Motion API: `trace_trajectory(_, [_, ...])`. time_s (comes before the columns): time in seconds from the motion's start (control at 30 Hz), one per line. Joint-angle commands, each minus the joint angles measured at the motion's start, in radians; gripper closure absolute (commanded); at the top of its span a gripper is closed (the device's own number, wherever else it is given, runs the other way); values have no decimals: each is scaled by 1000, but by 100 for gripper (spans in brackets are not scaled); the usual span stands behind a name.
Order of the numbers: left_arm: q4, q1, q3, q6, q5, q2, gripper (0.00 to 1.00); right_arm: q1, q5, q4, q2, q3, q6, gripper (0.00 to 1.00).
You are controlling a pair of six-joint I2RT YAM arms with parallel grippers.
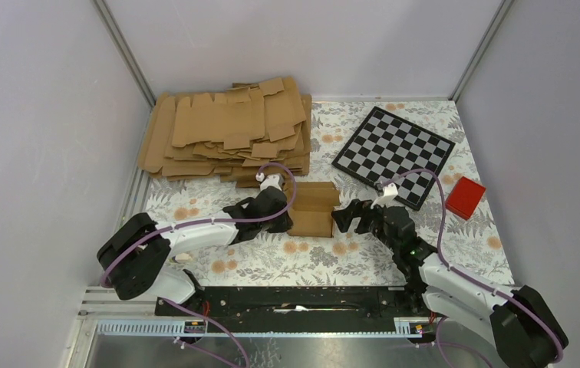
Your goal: Fold the paper box
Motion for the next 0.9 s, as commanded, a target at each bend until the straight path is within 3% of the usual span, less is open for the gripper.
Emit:
trace_trajectory(0.0, [33,-2,6,22,-4,-12,100,-5,59,96,-75,-33,-36,0])
trace_trajectory(0.17, [127,0,-37,27,47,-26,100,-6,30,159,-62,-69,-16,0])
trace_trajectory(0.6, [115,-1,-66,15,23,-56,97,-5,-24,165,-46,-59,-31,1])
trace_trajectory(0.77, [119,-2,-70,33,18,-61,97,-6,-111,207,-2,-38,-48,1])
trace_trajectory(0.87, [122,-2,-71,46,29,-63,98,-7,-75,156,24,5,-64,2])
